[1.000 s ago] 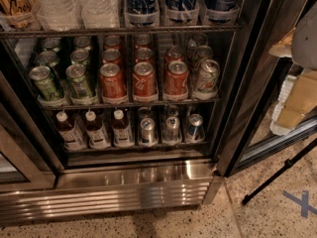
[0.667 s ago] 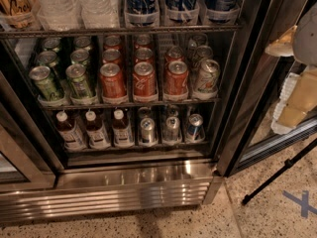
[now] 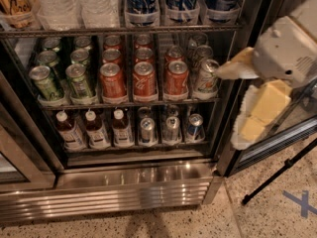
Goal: Pick coke can from middle shelf of fridge
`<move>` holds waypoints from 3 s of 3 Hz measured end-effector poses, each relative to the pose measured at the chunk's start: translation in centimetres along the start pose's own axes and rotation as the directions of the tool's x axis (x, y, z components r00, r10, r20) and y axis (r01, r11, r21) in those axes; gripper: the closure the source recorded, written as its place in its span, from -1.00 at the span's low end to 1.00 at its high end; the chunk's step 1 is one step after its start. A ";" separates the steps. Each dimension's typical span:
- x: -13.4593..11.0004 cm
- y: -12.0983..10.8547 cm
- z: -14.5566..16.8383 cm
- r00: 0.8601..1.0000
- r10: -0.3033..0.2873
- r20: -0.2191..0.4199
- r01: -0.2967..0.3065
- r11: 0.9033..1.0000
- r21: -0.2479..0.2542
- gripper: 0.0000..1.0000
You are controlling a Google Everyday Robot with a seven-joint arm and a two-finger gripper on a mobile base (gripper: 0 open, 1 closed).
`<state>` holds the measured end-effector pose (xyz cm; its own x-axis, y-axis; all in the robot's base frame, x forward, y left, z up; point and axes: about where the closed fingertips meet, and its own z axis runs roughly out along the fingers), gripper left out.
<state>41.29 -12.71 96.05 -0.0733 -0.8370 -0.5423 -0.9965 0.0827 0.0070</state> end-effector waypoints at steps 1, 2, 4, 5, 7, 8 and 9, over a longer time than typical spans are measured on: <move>-4.4 2.2 1.4 0.985 -0.007 0.174 0.027 0.994 -0.110 -1.00; -8.2 5.1 2.2 0.946 0.003 0.325 0.068 0.976 -0.206 -1.00; -9.4 5.3 1.9 0.934 0.004 0.356 0.075 0.975 -0.209 -1.00; -8.8 5.3 4.5 0.913 0.035 0.406 0.055 0.977 -0.208 -1.00; -7.1 5.5 12.2 0.783 0.144 0.605 -0.011 0.976 -0.217 -1.00; -7.7 5.9 13.2 0.749 0.122 0.651 0.003 0.982 -0.188 -1.00; -7.7 5.9 13.1 0.751 0.119 0.649 0.006 0.982 -0.187 -1.00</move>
Offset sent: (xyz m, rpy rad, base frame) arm -0.0816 0.1234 0.0485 0.5510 0.2461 0.2411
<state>36.47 1.32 89.24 -0.1484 -0.2673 -0.9521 -0.9866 -0.0254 0.1609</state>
